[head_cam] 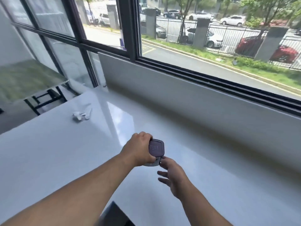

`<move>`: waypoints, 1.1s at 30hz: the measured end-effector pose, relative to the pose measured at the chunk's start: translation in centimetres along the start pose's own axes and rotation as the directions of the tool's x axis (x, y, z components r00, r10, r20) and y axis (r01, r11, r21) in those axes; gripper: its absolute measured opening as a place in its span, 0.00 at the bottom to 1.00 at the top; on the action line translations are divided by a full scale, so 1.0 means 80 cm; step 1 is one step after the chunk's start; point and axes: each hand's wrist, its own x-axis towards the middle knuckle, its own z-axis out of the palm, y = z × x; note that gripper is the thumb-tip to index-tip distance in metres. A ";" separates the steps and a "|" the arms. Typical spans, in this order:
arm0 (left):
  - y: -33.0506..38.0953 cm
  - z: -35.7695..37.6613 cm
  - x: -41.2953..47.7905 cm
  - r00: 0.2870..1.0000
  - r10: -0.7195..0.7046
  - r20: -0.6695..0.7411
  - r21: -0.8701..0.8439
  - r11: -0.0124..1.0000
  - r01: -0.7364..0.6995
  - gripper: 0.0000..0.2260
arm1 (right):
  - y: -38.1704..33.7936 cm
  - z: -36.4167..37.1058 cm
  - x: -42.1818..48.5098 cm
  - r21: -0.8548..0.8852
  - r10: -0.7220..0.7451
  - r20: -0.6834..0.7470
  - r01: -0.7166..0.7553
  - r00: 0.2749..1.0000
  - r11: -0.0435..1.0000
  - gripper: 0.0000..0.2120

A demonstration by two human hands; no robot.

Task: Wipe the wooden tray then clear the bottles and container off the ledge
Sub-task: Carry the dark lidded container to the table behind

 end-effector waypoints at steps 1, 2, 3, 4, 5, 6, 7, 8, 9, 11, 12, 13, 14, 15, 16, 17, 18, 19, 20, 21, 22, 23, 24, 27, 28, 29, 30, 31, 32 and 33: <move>-0.029 -0.015 -0.012 0.999 -0.033 -0.017 -0.005 0.999 0.033 0.23 | -0.001 0.033 0.002 -0.029 0.004 0.028 -0.003 1.000 1.000 0.25; -0.058 -0.028 -0.024 0.997 -0.067 -0.031 -0.007 0.998 0.067 0.22 | 0.000 0.065 0.005 -0.058 0.008 0.056 -0.005 0.998 0.998 0.24; -0.087 -0.040 -0.037 0.994 -0.100 -0.044 -0.006 0.995 0.100 0.23 | 0.002 0.096 0.007 -0.088 0.015 0.083 -0.008 0.996 0.996 0.24; -0.115 -0.051 -0.050 0.990 -0.130 -0.055 -0.004 0.991 0.130 0.24 | 0.005 0.126 0.009 -0.119 0.024 0.112 -0.011 0.993 0.993 0.24; -0.142 -0.061 -0.064 0.985 -0.160 -0.063 -0.002 0.987 0.160 0.27 | 0.009 0.156 0.011 -0.151 0.036 0.142 -0.014 0.989 0.988 0.24; -0.170 -0.071 -0.077 0.979 -0.190 -0.066 -0.002 0.982 0.191 0.29 | 0.015 0.184 0.013 -0.184 0.047 0.173 -0.015 0.984 0.983 0.24; -0.196 -0.080 -0.091 0.973 -0.221 -0.067 -0.003 0.975 0.221 0.30 | 0.020 0.212 0.015 -0.215 0.057 0.203 -0.012 0.977 0.977 0.24; -0.221 -0.089 -0.106 0.965 -0.252 -0.068 -0.006 0.968 0.252 0.31 | 0.027 0.239 0.017 -0.245 0.067 0.230 -0.009 0.971 0.970 0.24; -0.246 -0.098 -0.120 0.957 -0.281 -0.070 -0.011 0.960 0.281 0.32 | 0.033 0.265 0.019 -0.271 0.077 0.253 -0.006 0.964 0.962 0.25; -0.292 -0.112 -0.149 0.939 -0.335 -0.074 -0.026 0.942 0.334 0.33 | 0.046 0.315 0.022 -0.322 0.099 0.296 0.001 0.950 0.947 0.25; -0.313 -0.119 -0.164 0.930 -0.358 -0.076 -0.032 0.934 0.357 0.33 | 0.053 0.340 0.024 -0.348 0.112 0.317 0.006 0.942 0.937 0.25; -0.334 -0.124 -0.179 0.922 -0.380 -0.080 -0.035 0.925 0.378 0.33 | 0.060 0.363 0.025 -0.371 0.126 0.338 0.009 0.933 0.929 0.24; -0.354 -0.130 -0.193 0.913 -0.399 -0.083 -0.037 0.917 0.398 0.33 | 0.067 0.386 0.026 -0.391 0.139 0.356 0.012 0.924 0.920 0.24; -0.373 -0.134 -0.207 0.905 -0.418 -0.085 -0.040 0.909 0.416 0.32 | 0.075 0.407 0.026 -0.410 0.153 0.372 0.014 0.916 0.912 0.23; -0.392 -0.139 -0.221 0.896 -0.436 -0.087 -0.043 0.900 0.434 0.31 | 0.083 0.429 0.027 -0.428 0.167 0.387 0.016 0.907 0.904 0.23; -0.409 -0.142 -0.234 0.886 -0.455 -0.088 -0.046 0.890 0.453 0.29 | 0.092 0.449 0.027 -0.446 0.181 0.402 0.019 0.898 0.895 0.23; -0.426 -0.146 -0.246 0.874 -0.477 -0.088 -0.050 0.879 0.475 0.28 | 0.101 0.468 0.028 -0.465 0.195 0.417 0.024 0.888 0.885 0.23; -0.442 -0.149 -0.259 0.862 -0.500 -0.083 -0.054 0.866 0.497 0.27 | 0.110 0.487 0.028 -0.482 0.208 0.430 0.028 0.878 0.876 0.22; -0.457 -0.152 -0.270 0.850 -0.521 -0.076 -0.057 0.853 0.518 0.28 | 0.120 0.504 0.029 -0.497 0.220 0.439 0.031 0.871 0.867 0.22; -0.471 -0.154 -0.282 0.838 -0.541 -0.069 -0.058 0.841 0.538 0.29 | 0.130 0.521 0.029 -0.508 0.230 0.444 0.032 0.866 0.861 0.21; -0.485 -0.155 -0.292 0.826 -0.560 -0.064 -0.057 0.828 0.557 0.31 | 0.140 0.537 0.029 -0.517 0.240 0.448 0.031 0.861 0.855 0.20; -0.498 -0.155 -0.302 0.814 -0.578 -0.060 -0.057 0.816 0.575 0.31 | 0.150 0.552 0.029 -0.526 0.251 0.452 0.028 0.856 0.850 0.19; -0.511 -0.155 -0.312 0.801 -0.596 -0.055 -0.057 0.803 0.593 0.31 | 0.160 0.567 0.030 -0.534 0.264 0.456 0.024 0.850 0.845 0.18; -0.544 -0.153 -0.338 0.771 -0.636 -0.040 -0.059 0.772 0.633 0.31 | 0.186 0.600 0.029 -0.549 0.299 0.461 0.004 0.835 0.836 0.17; -0.552 -0.152 -0.345 0.760 -0.649 -0.033 -0.063 0.760 0.646 0.32 | 0.193 0.609 0.029 -0.552 0.310 0.460 -0.005 0.832 0.834 0.17; -0.560 -0.151 -0.351 0.750 -0.661 -0.026 -0.065 0.750 0.658 0.33 | 0.200 0.617 0.029 -0.552 0.320 0.457 -0.017 0.830 0.834 0.17; -0.567 -0.149 -0.357 0.740 -0.672 -0.019 -0.065 0.740 0.670 0.33 | 0.207 0.624 0.030 -0.550 0.329 0.455 -0.030 0.827 0.835 0.17; -0.573 -0.148 -0.362 0.731 -0.682 -0.014 -0.061 0.731 0.680 0.33 | 0.213 0.630 0.030 -0.547 0.338 0.452 -0.042 0.825 0.836 0.17; -0.578 -0.145 -0.365 0.722 -0.691 -0.009 -0.056 0.722 0.690 0.32 | 0.218 0.635 0.030 -0.545 0.345 0.448 -0.054 0.825 0.837 0.18; -0.583 -0.143 -0.368 0.715 -0.700 -0.004 -0.049 0.714 0.699 0.32 | 0.222 0.639 0.030 -0.541 0.351 0.445 -0.065 0.824 0.839 0.20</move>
